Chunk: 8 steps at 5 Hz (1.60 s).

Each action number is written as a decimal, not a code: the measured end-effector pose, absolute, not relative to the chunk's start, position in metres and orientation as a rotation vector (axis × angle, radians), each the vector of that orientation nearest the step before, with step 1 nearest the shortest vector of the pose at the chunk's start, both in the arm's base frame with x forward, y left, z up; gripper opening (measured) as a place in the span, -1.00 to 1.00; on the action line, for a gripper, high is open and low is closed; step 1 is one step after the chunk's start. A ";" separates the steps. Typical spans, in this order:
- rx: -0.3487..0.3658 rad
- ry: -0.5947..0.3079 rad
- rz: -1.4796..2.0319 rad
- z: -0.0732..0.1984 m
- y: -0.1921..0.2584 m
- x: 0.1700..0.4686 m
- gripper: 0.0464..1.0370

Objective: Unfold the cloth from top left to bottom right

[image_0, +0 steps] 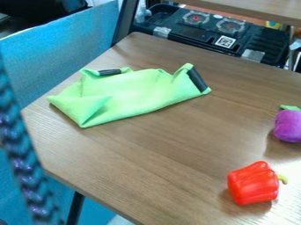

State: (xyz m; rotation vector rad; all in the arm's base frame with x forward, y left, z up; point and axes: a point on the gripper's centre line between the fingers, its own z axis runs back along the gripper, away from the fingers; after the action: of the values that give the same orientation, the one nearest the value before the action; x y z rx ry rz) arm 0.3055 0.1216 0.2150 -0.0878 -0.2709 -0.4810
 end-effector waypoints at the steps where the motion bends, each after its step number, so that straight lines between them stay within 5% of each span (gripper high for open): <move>1: -0.108 -0.247 -0.471 0.205 0.123 0.307 0.92; 8: 0.181 -0.051 -0.361 0.069 0.156 0.407 0.92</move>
State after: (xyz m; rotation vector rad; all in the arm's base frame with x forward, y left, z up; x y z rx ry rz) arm 0.4068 0.1559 0.0691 0.1807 -0.0510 -0.3608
